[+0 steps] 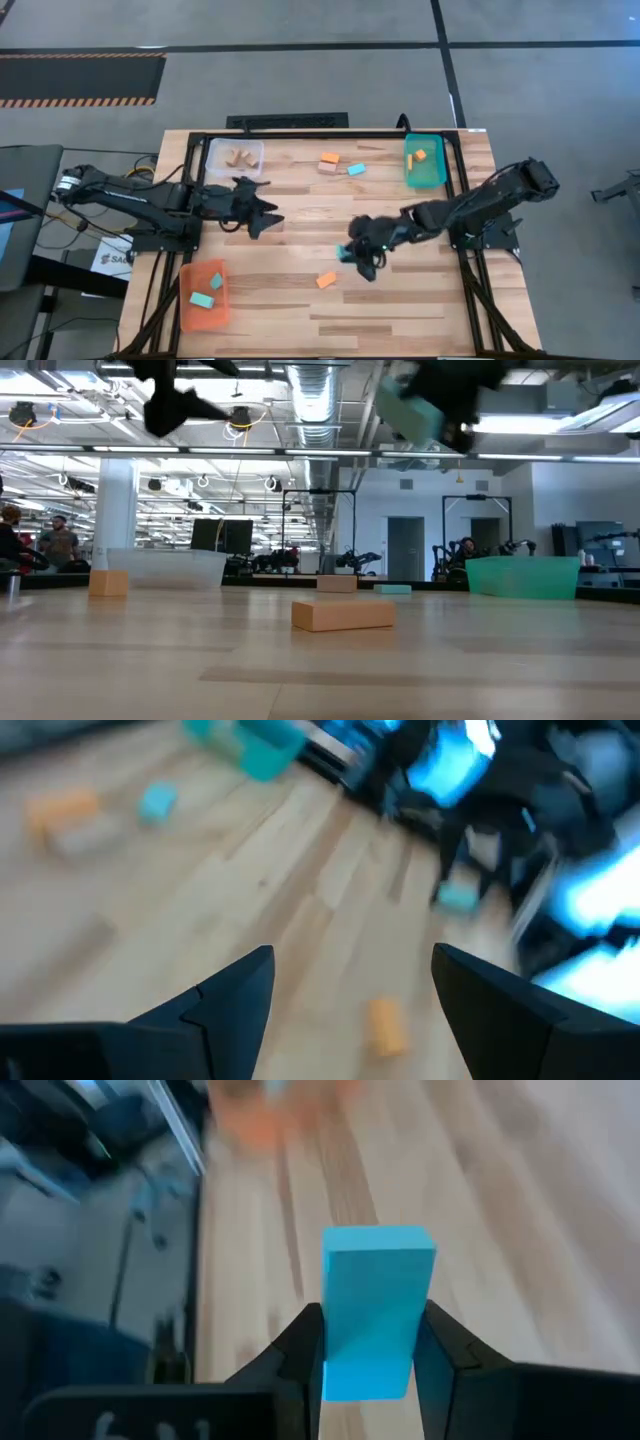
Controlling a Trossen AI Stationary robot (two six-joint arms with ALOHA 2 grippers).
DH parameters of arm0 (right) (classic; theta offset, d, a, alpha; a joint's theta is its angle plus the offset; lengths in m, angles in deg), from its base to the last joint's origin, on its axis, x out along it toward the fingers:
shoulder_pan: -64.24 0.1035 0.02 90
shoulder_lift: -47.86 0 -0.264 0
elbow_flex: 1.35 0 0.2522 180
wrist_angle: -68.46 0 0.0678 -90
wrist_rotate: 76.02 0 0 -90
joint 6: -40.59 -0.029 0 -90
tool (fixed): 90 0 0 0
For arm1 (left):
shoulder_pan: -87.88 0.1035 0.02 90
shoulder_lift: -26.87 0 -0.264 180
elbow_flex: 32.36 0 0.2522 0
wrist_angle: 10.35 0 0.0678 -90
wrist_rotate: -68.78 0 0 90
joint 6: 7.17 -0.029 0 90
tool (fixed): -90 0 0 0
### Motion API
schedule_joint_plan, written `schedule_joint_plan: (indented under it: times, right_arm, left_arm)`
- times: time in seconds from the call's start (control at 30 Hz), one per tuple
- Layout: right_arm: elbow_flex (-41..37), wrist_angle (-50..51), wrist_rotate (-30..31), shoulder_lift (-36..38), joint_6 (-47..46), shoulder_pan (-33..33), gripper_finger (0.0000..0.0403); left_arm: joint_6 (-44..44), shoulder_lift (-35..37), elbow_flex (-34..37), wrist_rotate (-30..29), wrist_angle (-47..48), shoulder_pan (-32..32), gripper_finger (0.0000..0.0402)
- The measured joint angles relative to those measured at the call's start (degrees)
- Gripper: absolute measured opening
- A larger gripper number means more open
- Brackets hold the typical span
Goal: Sort & place blocks by color
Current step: Put the light blue block into the orange bin
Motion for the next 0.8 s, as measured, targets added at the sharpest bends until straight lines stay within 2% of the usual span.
schedule_joint_plan:
  times: [0.07, 0.17, 0.23, 0.33, 0.53, 0.8]
  right_arm:
    - [1.5, -3.7, 0.0, -0.2, 2.7, -2.1, 0.0106]
    - [4.6, -5.1, -0.2, -2.4, 7.8, -5.3, 0.0106]
    - [7.2, -4.6, -0.3, -4.8, 12.1, -7.1, 0.0106]
    - [11.6, -4.5, -1.2, -9.3, 18.0, -9.1, 0.0106]
    - [21.7, -0.4, -2.4, -19.4, 26.6, -10.9, 0.0106]
    - [33.8, 8.8, -2.5, -29.9, 29.6, -12.4, 0.0106]
  left_arm:
    - [12.6, 0.3, 3.2, 0.9, -4.2, 0.3, 0.0258]
    - [30.3, 0.4, 7.7, 5.6, -12.9, 0.1, 0.0258]
    - [38.2, 0.4, 10.6, 6.8, -17.6, -0.4, 0.0258]
    - [47.0, 0.4, 13.3, 4.7, -22.5, -1.6, 0.0258]
    - [51.4, 0.4, 14.5, 2.0, -16.8, -1.8, 0.0258]
    - [51.7, 0.3, 14.5, 1.4, -13.1, -1.8, 0.0258]
